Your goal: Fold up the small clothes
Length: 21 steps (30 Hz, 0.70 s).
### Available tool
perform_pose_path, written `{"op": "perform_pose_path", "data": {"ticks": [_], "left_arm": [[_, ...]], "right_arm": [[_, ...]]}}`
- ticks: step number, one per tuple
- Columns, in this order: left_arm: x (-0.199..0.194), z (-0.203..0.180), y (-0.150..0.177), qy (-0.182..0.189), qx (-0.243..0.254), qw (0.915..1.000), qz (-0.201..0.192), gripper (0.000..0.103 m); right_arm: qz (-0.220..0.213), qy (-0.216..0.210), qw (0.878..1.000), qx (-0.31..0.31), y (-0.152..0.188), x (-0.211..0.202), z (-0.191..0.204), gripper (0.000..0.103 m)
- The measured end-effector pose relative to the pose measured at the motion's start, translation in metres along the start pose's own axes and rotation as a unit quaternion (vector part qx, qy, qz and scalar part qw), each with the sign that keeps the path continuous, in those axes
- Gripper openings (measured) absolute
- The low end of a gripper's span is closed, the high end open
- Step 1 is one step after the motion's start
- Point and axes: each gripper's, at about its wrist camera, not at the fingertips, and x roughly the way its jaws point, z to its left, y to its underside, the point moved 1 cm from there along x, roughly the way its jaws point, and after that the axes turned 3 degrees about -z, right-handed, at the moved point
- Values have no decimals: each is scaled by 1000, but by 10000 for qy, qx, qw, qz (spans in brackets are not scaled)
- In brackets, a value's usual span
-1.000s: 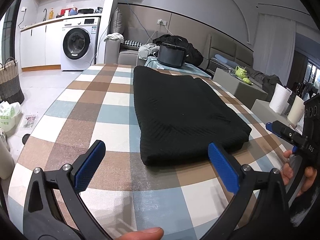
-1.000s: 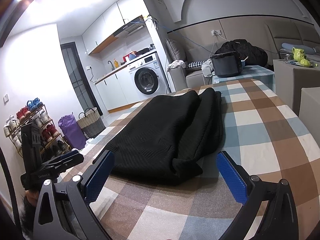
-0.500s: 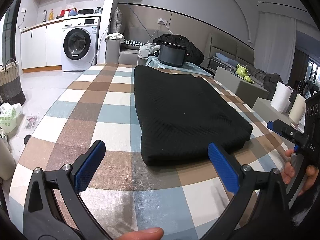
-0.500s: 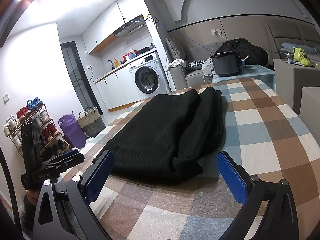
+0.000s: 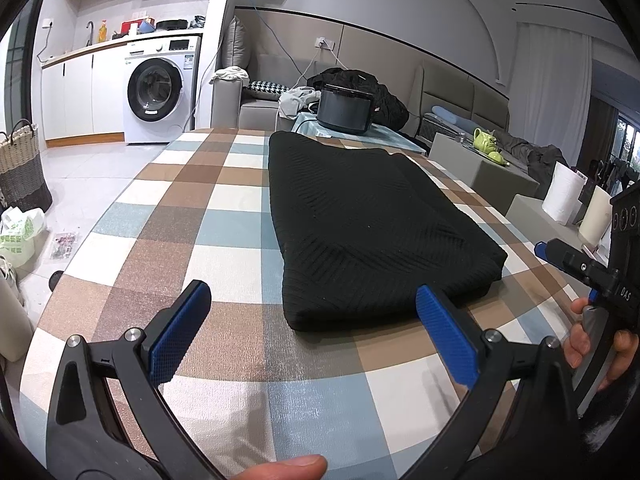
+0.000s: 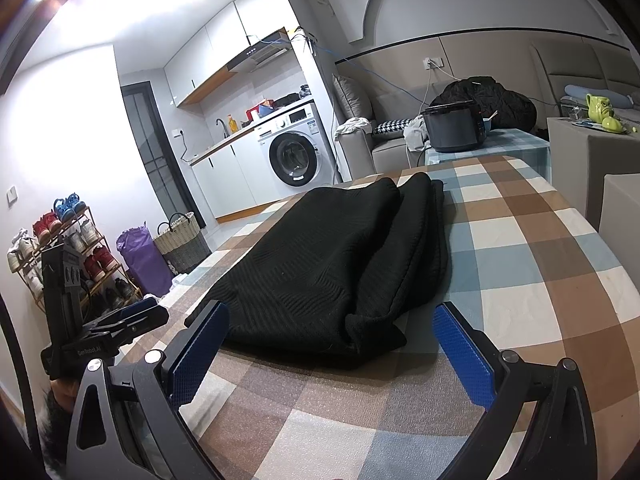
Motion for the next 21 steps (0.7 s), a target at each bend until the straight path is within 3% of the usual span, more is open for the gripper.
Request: {"op": "perform_pose_path", "data": {"ticks": [21], "left_arm": [[-2,-4,0,-28,138,9999,-16,102]], "right_arm": [[65,48,9999,-141,3,5,-5,103]]}}
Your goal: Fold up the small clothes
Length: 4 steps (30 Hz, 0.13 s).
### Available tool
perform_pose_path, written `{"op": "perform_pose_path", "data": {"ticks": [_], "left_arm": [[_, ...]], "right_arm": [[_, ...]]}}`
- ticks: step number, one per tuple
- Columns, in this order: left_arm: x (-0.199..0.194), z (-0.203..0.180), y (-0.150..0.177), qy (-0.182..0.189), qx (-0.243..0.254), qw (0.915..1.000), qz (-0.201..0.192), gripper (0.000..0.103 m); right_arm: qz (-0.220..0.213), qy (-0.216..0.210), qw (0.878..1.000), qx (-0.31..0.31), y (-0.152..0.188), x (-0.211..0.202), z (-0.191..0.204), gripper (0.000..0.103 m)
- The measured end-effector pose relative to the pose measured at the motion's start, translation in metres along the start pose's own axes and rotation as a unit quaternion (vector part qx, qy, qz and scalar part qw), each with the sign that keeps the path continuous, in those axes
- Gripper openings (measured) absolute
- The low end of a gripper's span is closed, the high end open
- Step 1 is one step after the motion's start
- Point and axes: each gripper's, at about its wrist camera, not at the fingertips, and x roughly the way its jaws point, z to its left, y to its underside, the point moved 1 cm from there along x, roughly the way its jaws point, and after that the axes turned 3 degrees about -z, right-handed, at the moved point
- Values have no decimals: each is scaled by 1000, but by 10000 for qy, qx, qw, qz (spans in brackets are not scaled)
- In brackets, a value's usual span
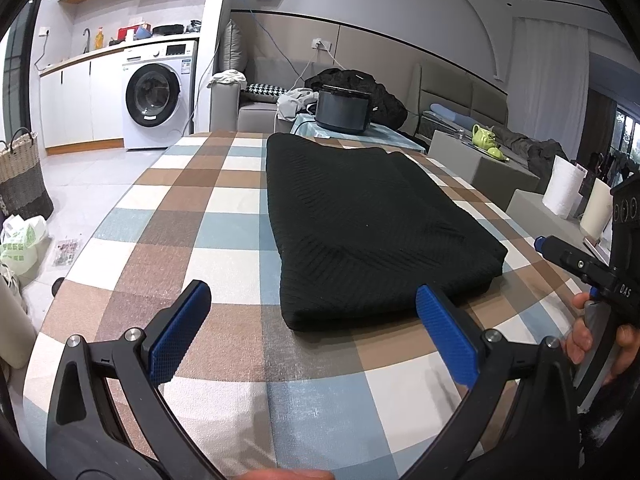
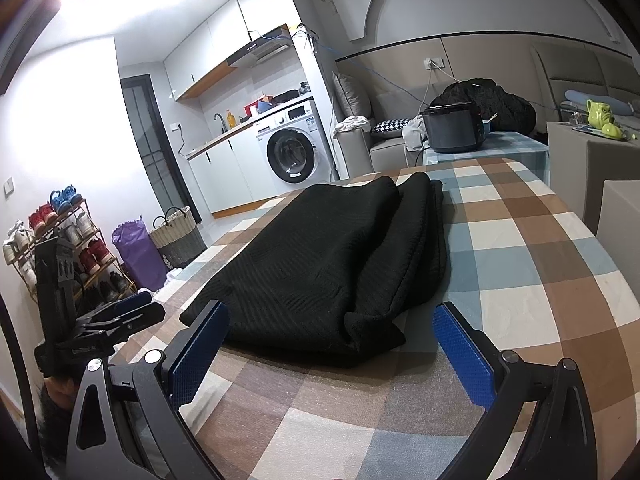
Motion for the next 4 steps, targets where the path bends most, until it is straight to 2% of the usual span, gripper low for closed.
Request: {"op": "perform_pose_path", "data": {"ticks": [4], "left_arm": [[-1,-1,0,4,7,10000,9,102]], "right_arm": [[6,-4,10000,12,0,0,-1,103]]}}
